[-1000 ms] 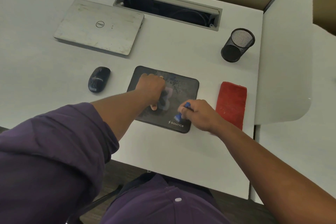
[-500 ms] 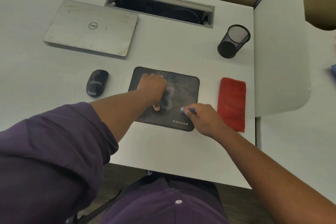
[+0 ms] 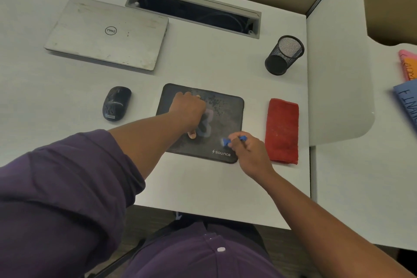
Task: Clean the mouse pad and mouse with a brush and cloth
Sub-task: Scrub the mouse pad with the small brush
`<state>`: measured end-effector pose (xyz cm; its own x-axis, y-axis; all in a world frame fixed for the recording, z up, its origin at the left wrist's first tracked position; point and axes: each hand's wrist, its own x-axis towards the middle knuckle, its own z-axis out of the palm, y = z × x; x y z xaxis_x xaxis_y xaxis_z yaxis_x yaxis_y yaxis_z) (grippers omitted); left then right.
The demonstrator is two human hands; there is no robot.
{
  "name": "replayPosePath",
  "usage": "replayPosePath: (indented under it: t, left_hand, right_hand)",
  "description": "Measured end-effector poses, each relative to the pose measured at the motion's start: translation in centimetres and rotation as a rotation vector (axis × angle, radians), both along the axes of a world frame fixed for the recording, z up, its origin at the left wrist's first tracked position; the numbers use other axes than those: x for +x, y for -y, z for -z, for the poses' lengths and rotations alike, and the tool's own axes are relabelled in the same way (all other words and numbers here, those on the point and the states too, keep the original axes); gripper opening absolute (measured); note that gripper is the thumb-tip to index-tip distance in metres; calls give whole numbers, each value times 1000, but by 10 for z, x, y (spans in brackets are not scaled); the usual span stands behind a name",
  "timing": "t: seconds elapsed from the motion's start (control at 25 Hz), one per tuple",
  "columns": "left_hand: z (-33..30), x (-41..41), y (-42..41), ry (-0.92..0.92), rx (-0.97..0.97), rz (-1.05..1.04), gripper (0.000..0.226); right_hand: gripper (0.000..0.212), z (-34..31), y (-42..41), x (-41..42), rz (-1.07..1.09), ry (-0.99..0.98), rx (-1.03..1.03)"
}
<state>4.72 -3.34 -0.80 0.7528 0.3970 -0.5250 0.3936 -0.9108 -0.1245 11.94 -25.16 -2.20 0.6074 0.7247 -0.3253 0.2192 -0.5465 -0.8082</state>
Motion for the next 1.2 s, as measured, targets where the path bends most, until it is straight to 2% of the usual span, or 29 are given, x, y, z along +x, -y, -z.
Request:
replayPosePath:
  t: [0.08, 0.24, 0.28, 0.36, 0.44, 0.48, 0.6, 0.68, 0.76, 0.8, 0.88, 0.96, 1.04, 1.08, 1.2]
  left_hand:
    - [0, 2, 2, -11, 8, 7, 59]
    - [2, 5, 2, -4, 20, 7, 60]
    - [2, 5, 2, -4, 23, 8, 60]
    - [1, 5, 2, -8, 32, 15, 59]
    - [1, 5, 2, 6, 30, 15, 52]
    - [2, 5, 2, 17, 28, 14, 47]
    - [0, 4, 4, 51, 38, 19, 34]
    - [0, 4, 4, 52, 44, 10, 36]
    - [-1, 4, 4, 44, 39, 11, 40]
    - [-1, 4, 5, 43, 35, 12, 41]
    - [-1, 5, 7, 52, 36, 10, 44]
    - [-3, 4, 8, 52, 47, 10, 42]
    - [-4, 3, 8, 43, 51, 13, 39]
    - [-4, 3, 8, 43, 45, 12, 38]
    - [-8, 5, 8, 50, 13, 7, 32]
  right_hand:
    - [21, 0, 1, -1, -114, -19, -71]
    - [13, -3, -7, -7, 8, -250, 48]
    - [13, -5, -9, -6, -34, -254, 2]
    - [14, -5, -10, 3, -203, -154, -195]
    - [17, -12, -12, 13, -295, 18, -296]
    - [17, -15, -13, 17, -284, 31, -265]
    - [13, -23, -15, 15, -272, -113, -166]
    - [13, -22, -18, 17, -412, 12, -304]
    - [14, -27, -23, 21, -534, 231, -420]
    - [13, -29, -25, 22, -538, 257, -404]
    - [12, -31, -28, 20, -481, 127, -308]
    - [12, -31, -28, 16, -500, 82, -344]
    - [17, -31, -25, 20, -601, 227, -478]
    - [19, -33, -24, 23, -582, 294, -493]
    - [16, -36, -20, 28, -407, 332, -366]
